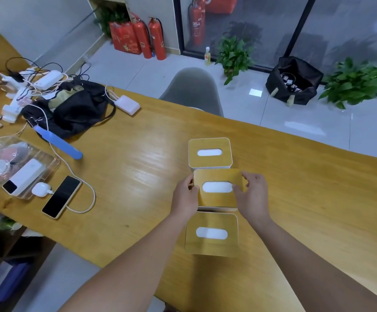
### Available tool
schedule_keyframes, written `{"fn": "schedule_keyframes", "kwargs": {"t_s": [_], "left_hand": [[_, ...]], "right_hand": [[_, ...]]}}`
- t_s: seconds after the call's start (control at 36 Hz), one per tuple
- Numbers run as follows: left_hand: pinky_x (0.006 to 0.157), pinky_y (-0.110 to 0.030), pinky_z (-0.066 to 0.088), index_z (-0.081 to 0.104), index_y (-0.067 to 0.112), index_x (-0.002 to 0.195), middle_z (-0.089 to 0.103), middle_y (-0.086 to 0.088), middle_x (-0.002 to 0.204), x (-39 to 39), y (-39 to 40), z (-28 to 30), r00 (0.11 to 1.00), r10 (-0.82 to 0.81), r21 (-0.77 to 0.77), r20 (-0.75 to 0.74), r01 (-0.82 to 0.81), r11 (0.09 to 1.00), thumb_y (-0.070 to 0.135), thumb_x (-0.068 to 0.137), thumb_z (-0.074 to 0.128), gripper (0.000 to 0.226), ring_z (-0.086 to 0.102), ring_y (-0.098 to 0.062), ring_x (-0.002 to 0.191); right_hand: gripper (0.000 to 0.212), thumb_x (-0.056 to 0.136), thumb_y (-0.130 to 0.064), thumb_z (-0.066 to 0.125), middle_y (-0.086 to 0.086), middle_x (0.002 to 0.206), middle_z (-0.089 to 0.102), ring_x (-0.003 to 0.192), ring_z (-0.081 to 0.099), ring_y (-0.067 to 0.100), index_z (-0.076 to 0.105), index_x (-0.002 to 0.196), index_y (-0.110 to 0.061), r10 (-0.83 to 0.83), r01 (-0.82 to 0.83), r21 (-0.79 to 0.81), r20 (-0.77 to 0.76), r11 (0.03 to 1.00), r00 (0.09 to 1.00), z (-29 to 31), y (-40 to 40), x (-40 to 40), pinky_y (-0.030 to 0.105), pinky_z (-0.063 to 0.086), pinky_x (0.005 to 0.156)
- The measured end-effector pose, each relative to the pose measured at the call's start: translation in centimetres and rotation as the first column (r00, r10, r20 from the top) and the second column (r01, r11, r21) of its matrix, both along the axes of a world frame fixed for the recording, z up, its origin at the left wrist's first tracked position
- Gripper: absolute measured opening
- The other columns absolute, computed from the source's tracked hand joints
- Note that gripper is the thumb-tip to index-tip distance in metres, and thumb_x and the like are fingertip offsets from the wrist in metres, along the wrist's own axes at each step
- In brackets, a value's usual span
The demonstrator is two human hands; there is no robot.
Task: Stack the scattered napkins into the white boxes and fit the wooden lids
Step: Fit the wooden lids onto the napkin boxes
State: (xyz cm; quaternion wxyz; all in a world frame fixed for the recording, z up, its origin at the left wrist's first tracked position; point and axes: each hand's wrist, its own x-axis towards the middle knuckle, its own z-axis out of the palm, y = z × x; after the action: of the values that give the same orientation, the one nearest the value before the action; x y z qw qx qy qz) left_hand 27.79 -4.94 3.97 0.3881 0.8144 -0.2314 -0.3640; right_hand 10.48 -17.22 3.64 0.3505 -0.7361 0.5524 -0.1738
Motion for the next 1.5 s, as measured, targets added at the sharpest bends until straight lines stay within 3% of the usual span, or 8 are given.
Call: {"fn": "schedule_keyframes", "kwargs": {"t_s": [0.17, 0.39, 0.53, 0.72, 1.11, 1.22, 1.39, 1.5], "left_hand": [[0.083, -0.021, 0.048, 0.061, 0.036, 0.145, 0.066, 0.016, 0.134, 0.2, -0.6, 0.1, 0.998, 0.066, -0.001, -0.013, -0.066, 0.998, 0.024, 0.11, 0.048, 0.04, 0.063, -0.001, 0.113], [0.099, -0.044, 0.054, 0.066, 0.02, 0.132, 0.068, 0.005, 0.125, 0.9, -2.5, -0.1, 0.992, 0.125, 0.059, 0.035, -0.127, 0.99, 0.052, 0.111, 0.046, 0.043, 0.065, -0.021, 0.115], [0.07, -0.04, 0.048, 0.067, 0.018, 0.102, 0.069, -0.002, 0.092, 1.1, -4.2, -0.5, 0.99, 0.126, 0.089, 0.065, -0.132, 0.987, 0.053, 0.114, 0.037, 0.048, 0.065, -0.024, 0.088], [0.093, -0.051, 0.048, 0.062, 0.012, 0.089, 0.068, -0.015, 0.098, 0.7, -5.4, -2.7, 0.973, 0.044, 0.205, 0.225, -0.092, 0.974, 0.055, 0.113, 0.015, 0.069, 0.059, -0.042, 0.104], [0.11, -0.052, 0.042, 0.064, 0.011, 0.12, 0.057, -0.008, 0.117, -0.2, -4.9, -3.8, 0.984, 0.09, 0.108, 0.151, -0.107, 0.988, 0.052, 0.116, 0.019, 0.062, 0.053, -0.031, 0.117], [0.113, -0.048, 0.039, 0.062, 0.016, 0.115, 0.054, -0.006, 0.12, 0.1, -4.6, -4.0, 0.993, 0.073, 0.08, 0.089, -0.08, 0.994, 0.052, 0.116, 0.021, 0.054, 0.05, -0.03, 0.123], [0.118, -0.046, 0.035, 0.06, 0.026, 0.109, 0.05, -0.003, 0.131, 0.2, -3.8, -4.4, 0.994, 0.092, 0.035, -0.06, -0.09, 0.995, 0.053, 0.116, 0.027, 0.043, 0.047, -0.026, 0.133], [0.121, -0.045, 0.034, 0.059, 0.031, 0.115, 0.049, 0.0, 0.134, 0.2, -3.7, -4.6, 0.99, 0.098, 0.013, -0.1, -0.097, 0.995, 0.053, 0.115, 0.029, 0.037, 0.046, -0.024, 0.136]], "right_hand": [[0.046, 0.098, -0.024, 0.078, 0.004, 0.124, 0.057, 0.086, 0.057, 0.003, 0.066, 0.141, -0.015, -0.011, 0.009, 0.083, 0.024, 0.997, 1.0, 0.0, -0.1, -0.1, 0.028, 0.043, 0.08], [0.037, 0.11, -0.05, 0.05, -0.001, 0.108, 0.062, 0.081, 0.054, 0.014, 0.073, 0.12, -0.022, -0.07, 0.063, 0.101, 0.071, 0.993, 0.995, -2.6, -1.8, 0.2, 0.03, 0.042, 0.081], [0.047, 0.117, -0.032, 0.037, -0.007, 0.067, 0.033, 0.072, 0.033, 0.018, 0.033, 0.072, -0.019, 0.016, -0.02, 0.031, 0.138, 0.999, 0.99, -3.0, -2.6, 1.0, 0.032, 0.023, 0.059], [0.049, 0.118, -0.029, 0.034, -0.011, 0.067, 0.032, 0.075, 0.031, 0.018, 0.027, 0.07, -0.028, 0.035, -0.037, 0.012, 0.135, 0.999, 0.99, -3.5, -2.5, 1.7, 0.028, 0.02, 0.056], [0.045, 0.117, -0.054, 0.021, -0.003, 0.105, 0.06, 0.108, 0.049, 0.015, 0.057, 0.107, -0.029, 0.083, -0.098, 0.079, 0.171, 0.992, 0.982, -6.7, -2.6, 0.7, 0.035, 0.044, 0.094], [0.046, 0.118, -0.04, 0.031, -0.002, 0.13, 0.06, 0.13, 0.043, 0.002, 0.063, 0.145, -0.02, 0.034, -0.066, 0.162, 0.19, 0.985, 0.981, -4.9, -2.1, 0.6, 0.021, 0.034, 0.107], [0.043, 0.118, -0.039, 0.033, -0.002, 0.139, 0.054, 0.123, 0.043, -0.023, 0.06, 0.15, -0.027, -0.034, -0.041, 0.288, 0.25, 0.957, 0.968, -3.9, -1.9, 0.6, -0.004, 0.025, 0.1], [0.042, 0.118, -0.036, 0.032, -0.009, 0.141, 0.05, 0.116, 0.044, -0.029, 0.061, 0.148, -0.032, -0.137, 0.011, 0.383, 0.303, 0.924, 0.943, -3.3, -1.5, 1.1, 0.011, 0.031, 0.108]]}}
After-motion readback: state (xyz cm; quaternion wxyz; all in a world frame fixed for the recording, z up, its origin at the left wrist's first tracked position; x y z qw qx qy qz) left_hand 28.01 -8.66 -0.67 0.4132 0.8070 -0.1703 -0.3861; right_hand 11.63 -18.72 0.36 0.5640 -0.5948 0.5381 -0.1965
